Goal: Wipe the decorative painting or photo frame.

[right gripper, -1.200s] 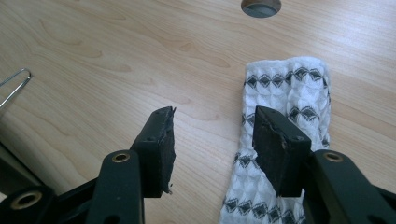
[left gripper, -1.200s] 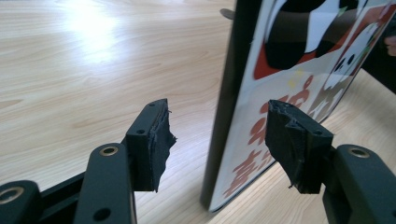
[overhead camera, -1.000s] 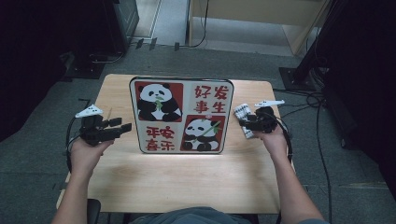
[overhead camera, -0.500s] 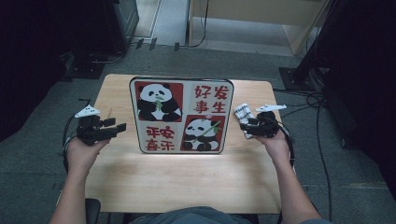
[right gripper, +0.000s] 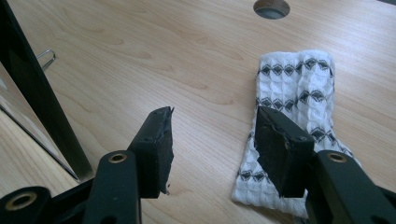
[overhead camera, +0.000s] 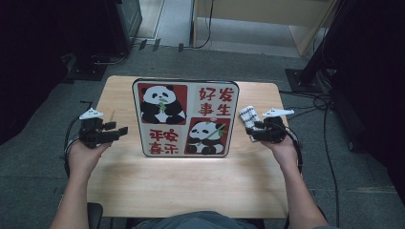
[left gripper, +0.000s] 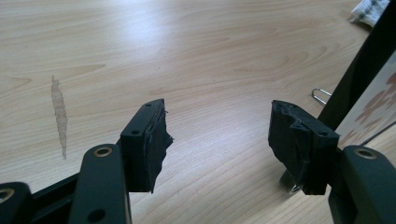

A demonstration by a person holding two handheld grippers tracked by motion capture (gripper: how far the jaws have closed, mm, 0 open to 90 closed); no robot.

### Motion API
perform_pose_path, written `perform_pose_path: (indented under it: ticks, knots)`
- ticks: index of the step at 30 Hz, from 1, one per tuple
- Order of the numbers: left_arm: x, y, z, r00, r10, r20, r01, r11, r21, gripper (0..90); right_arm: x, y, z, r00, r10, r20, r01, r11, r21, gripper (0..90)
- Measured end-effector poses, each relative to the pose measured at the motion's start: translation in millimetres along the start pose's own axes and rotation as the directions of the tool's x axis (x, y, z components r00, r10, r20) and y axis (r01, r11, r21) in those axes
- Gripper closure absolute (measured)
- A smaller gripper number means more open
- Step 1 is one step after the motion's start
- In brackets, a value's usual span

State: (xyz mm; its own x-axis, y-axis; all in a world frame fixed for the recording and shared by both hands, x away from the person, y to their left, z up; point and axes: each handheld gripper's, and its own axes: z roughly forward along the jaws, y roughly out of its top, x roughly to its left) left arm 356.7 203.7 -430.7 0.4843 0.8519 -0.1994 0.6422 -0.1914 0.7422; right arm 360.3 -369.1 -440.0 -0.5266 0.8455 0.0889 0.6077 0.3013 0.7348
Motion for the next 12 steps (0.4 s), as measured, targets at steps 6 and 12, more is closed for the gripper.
perform_pose_path:
  ticks: [6,12]
  knots:
    - [-0.2,-0.5,0.6,1.0,0.001,-0.002,-0.001,1.0,0.004,37.2,-0.6,-1.1,1.0,0.9998,-0.01,-0.019,0.01,1.0,-0.002,45.2]
    - [-0.5,0.0,0.8,1.0,0.003,0.004,-0.003,1.0,-0.008,37.9,-5.0,-2.9,1.7,0.9998,-0.004,-0.019,0.003,1.0,-0.021,41.4]
